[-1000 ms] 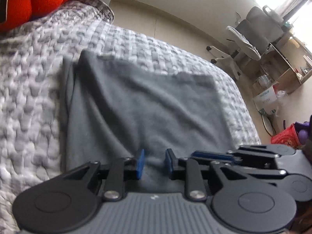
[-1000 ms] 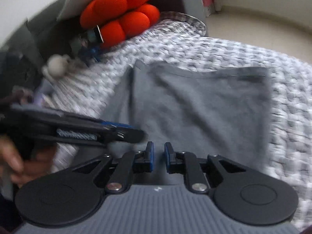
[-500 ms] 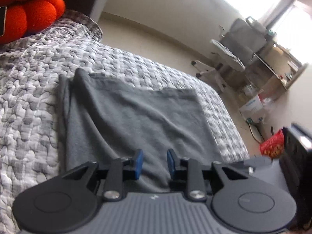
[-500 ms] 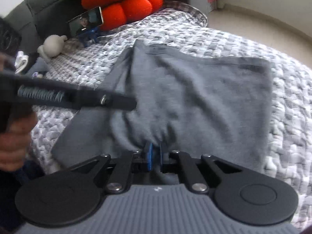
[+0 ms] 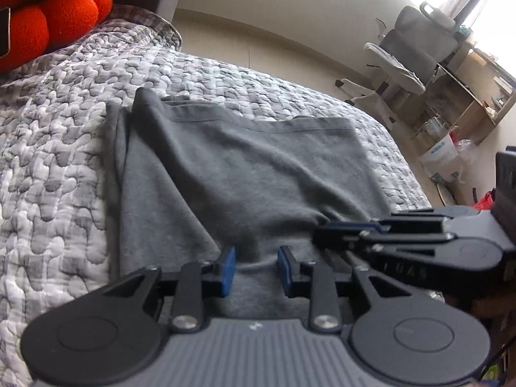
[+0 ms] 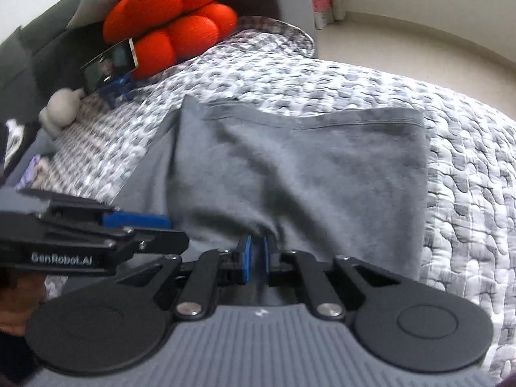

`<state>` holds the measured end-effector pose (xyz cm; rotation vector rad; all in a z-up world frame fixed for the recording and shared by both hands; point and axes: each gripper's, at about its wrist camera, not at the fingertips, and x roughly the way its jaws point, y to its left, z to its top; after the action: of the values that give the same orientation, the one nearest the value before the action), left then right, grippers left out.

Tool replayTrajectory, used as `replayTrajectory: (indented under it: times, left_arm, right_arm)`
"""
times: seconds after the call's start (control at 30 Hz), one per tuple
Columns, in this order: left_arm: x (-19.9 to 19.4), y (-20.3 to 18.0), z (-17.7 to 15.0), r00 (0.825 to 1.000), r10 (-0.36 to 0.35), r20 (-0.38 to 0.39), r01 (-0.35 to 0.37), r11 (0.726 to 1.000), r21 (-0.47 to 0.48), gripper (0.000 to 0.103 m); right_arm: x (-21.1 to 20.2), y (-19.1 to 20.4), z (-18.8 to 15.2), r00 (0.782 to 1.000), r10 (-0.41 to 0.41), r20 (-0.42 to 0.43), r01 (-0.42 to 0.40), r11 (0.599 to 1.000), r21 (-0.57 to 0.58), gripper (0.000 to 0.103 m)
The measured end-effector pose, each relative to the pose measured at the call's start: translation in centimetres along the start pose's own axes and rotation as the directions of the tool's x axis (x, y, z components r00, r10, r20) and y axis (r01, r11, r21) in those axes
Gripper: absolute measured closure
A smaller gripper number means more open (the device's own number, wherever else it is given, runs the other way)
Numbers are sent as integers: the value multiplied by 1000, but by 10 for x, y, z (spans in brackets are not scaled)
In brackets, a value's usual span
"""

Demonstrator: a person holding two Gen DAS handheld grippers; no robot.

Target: Fold clothes

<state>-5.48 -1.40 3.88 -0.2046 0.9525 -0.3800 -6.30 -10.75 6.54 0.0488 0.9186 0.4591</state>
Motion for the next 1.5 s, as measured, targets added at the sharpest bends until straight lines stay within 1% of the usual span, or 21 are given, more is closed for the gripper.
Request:
replayTrajectory:
  times: [0.13, 0.2, 0.3, 0.43, 0.47, 0.77, 0.8, 0.9, 0.97, 1.17, 1.37, 1.43, 1.47, 1.5]
  left_arm:
    - [-6, 5, 5, 999, 27, 28, -27, 1000, -10, 74]
    - [-11, 9, 7, 997, 52, 57, -51, 999, -11, 70]
    - [-8, 23, 14, 997, 67, 38, -65, 997, -47, 69]
    - [-5, 44, 23, 999, 36, 21, -33, 992, -119, 70]
    - [-5, 47, 25, 999, 34, 20, -31, 991, -132, 71]
    - [-8, 62, 28, 999, 47, 17, -43, 987, -157, 74]
    - [-8, 63, 28, 999, 51, 15, -48, 987, -155, 76]
    - [-10, 64, 29, 998, 65, 17, -62, 987, -147, 78]
    - [-10, 66, 30, 998, 63, 16, -60, 987, -147, 78]
    - [-13, 69, 32, 997, 69, 21, -65, 986, -152, 78]
    - [-16, 79, 34, 998, 65, 19, -61, 982, -180, 78]
    - [-17, 78, 35, 994, 103, 22, -98, 980, -172, 77]
    - [-18, 78, 35, 992, 125, 26, -119, 979, -167, 74]
    - [-18, 78, 35, 989, 143, 33, -136, 977, -162, 73]
  right_arm:
    - [2, -6, 3, 1000, -1, 11, 1, 1000, 27, 97]
    - [0, -9, 3, 1000, -4, 19, 3, 999, 46, 97]
    - [0, -12, 5, 1000, 3, 29, -5, 998, 65, 97]
    - [0, -22, 6, 999, 33, 43, -37, 993, 115, 97]
    - [-1, -26, 6, 998, 34, 49, -40, 991, 131, 96]
    - [-16, -64, 0, 996, 3, 85, -25, 964, 264, 98]
    - [-18, -67, 0, 996, 2, 90, -27, 961, 277, 98]
    - [-24, -73, -2, 994, -55, 92, 26, 955, 295, 97]
    - [-26, -79, -5, 993, -73, 91, 41, 947, 318, 98]
    - [-28, -81, -6, 992, -92, 85, 62, 949, 308, 98]
    - [-26, -80, -4, 991, -107, 83, 77, 949, 305, 98]
    - [-26, -80, -3, 990, -113, 83, 82, 948, 306, 98]
    - [-26, -79, -3, 989, -119, 87, 87, 948, 306, 98]
    - [-28, -78, -2, 987, -130, 94, 96, 949, 302, 96]
